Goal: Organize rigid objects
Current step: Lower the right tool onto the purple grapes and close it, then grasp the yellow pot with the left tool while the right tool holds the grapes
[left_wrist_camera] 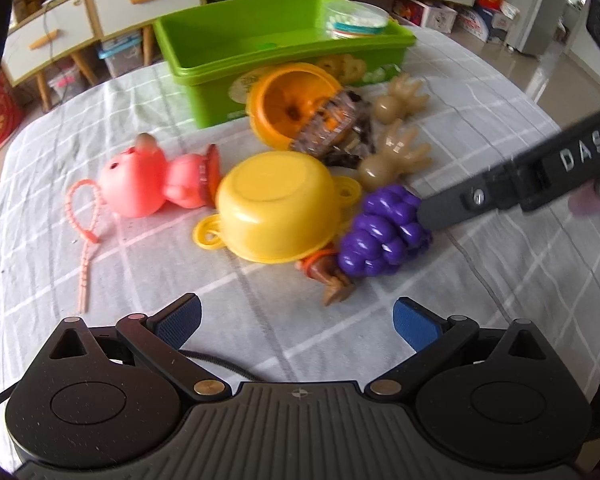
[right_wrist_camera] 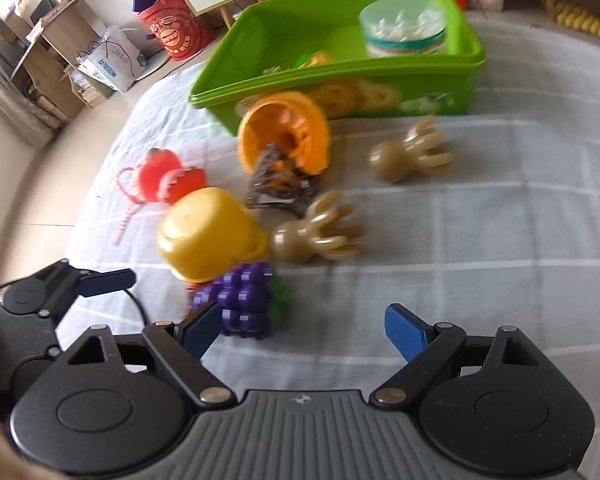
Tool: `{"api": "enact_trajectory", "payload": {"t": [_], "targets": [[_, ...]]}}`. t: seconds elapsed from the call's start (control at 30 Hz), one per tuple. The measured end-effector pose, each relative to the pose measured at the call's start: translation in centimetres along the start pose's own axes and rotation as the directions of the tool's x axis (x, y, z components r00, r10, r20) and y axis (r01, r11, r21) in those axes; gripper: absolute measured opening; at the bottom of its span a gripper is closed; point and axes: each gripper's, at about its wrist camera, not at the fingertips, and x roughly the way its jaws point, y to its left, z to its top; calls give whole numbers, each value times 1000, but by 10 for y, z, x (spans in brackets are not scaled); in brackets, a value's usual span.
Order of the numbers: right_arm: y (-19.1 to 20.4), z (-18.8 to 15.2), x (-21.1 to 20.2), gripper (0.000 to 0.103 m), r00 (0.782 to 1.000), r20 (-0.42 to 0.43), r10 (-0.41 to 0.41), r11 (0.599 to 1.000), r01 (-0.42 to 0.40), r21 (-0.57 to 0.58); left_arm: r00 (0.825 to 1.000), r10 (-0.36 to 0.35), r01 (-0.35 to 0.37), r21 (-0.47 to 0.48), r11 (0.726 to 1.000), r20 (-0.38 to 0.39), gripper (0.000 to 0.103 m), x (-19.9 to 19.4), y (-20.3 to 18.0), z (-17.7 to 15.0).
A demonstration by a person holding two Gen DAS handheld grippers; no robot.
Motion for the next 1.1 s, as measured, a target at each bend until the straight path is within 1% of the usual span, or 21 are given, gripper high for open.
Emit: {"api": "enact_trajectory", "payload": {"t": [0.17, 0.23, 0.3, 0.33, 0.37, 0.4, 0.43, 0.6, 0.7, 0.8, 0.87, 0.97, 1.1], "targets": [[12, 4, 16, 69, 999, -30, 43, 998, -42, 36, 1000, 12, -12, -53, 999, 3, 101, -3, 15, 1], [18, 6, 22, 64, 998, -38, 50, 998, -49, 32, 1000, 18, -17, -66, 998, 1, 101, -3, 19, 1], [22, 7, 27, 63, 998, -36, 46, 999, -46, 17, 1000, 23, -23, -69, 997, 2, 101, -3, 20, 2], [24, 7, 28, 58, 999, -29, 37, 999, -37, 4, 1000, 25, -25, -69, 997, 3, 101, -3, 20, 2], [28, 8, 29, 55, 999, -23, 32, 999, -32, -16, 1000, 26, -25, -70, 997, 4, 101, -3, 21, 3], [29, 8, 28, 45, 999, -18, 39, 999, -39, -26, 1000, 27, -26, -70, 997, 7, 101, -3, 21, 3], [30, 8, 28, 44, 998, -15, 54, 998, -54, -31, 1000, 29, -28, -71, 997, 11, 101, -3, 22, 4], [29, 9, 21, 43, 1000, -10, 30, 997, -30, -68, 998, 36, -29, -105, 994, 57, 100, -6, 27, 7], [19, 10, 12, 43, 1000, -11, 8, 998, -9, -66, 995, 16, -1, -147, 989, 100, 99, -8, 32, 10], [3, 11, 4, 43, 1000, -10, -1, 999, 0, -38, 991, 8, 15, -174, 985, 133, 98, -6, 31, 14], [-8, 13, -1, 43, 1000, -12, 26, 1000, -26, 1, 988, 5, 21, -172, 985, 152, 96, -5, 29, 17], [-15, 12, -9, 43, 1000, 0, -10, 1000, 10, 7, 981, 10, 19, -147, 989, 193, 95, -4, 23, 22], [-21, 13, -13, 43, 1000, -9, -7, 1000, 7, 30, 977, 11, 18, -133, 991, 212, 92, 4, 17, 27]]}}
